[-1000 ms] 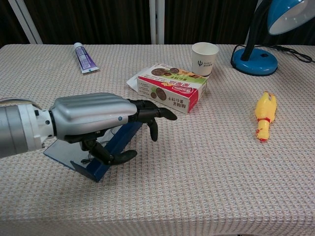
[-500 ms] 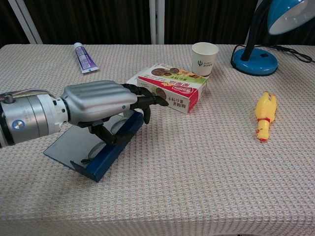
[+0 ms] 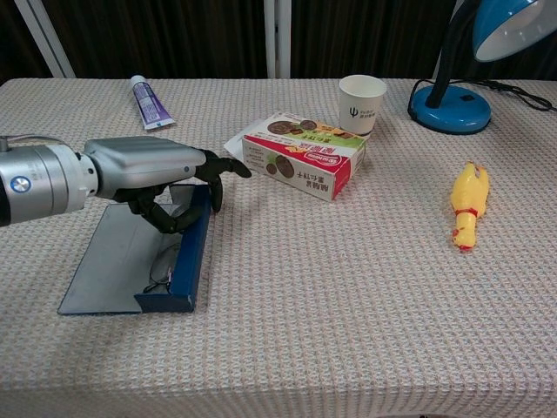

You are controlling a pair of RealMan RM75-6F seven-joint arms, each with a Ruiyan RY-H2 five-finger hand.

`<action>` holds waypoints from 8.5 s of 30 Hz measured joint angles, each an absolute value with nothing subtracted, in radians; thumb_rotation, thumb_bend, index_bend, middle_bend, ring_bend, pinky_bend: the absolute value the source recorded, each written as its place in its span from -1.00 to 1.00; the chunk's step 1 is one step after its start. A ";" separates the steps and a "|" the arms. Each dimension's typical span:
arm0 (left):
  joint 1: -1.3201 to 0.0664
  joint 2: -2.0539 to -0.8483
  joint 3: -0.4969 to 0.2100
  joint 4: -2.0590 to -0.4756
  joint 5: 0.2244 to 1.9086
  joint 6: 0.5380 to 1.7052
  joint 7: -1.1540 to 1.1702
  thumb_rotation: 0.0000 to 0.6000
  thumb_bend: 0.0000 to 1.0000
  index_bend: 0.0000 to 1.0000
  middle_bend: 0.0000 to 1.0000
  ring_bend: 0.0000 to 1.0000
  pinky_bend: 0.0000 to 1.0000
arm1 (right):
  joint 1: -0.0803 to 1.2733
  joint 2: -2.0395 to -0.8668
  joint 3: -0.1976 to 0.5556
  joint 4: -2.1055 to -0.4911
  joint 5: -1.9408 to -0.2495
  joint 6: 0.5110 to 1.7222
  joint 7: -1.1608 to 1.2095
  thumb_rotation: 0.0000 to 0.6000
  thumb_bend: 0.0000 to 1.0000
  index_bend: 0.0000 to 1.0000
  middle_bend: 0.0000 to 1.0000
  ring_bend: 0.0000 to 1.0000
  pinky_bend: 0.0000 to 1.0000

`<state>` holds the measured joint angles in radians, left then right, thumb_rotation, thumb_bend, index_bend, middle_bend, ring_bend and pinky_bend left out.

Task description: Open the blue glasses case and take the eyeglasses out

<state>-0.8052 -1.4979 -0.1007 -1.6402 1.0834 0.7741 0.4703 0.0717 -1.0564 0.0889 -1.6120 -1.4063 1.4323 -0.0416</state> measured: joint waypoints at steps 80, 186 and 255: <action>-0.712 -1.262 0.139 -1.803 1.258 0.993 0.334 1.00 -0.28 -0.43 -0.77 -1.00 -0.81 | 0.086 -1.066 0.089 -1.630 -1.408 1.431 -0.091 1.00 -0.52 -1.00 -1.00 -1.00 -1.00; -0.645 -1.741 -0.079 -0.998 1.570 1.274 0.167 1.00 -0.26 0.13 -0.58 -1.00 -0.87 | 0.095 -1.081 0.091 -1.584 -1.361 1.383 -0.073 1.00 -0.51 -1.00 -1.00 -1.00 -1.00; -0.498 -1.656 -0.076 -1.438 1.264 1.157 0.440 1.00 -0.33 -0.12 -0.72 -1.00 -0.90 | 0.097 -1.082 0.095 -1.576 -1.351 1.377 -0.060 1.00 -0.51 -1.00 -1.00 -1.00 -1.00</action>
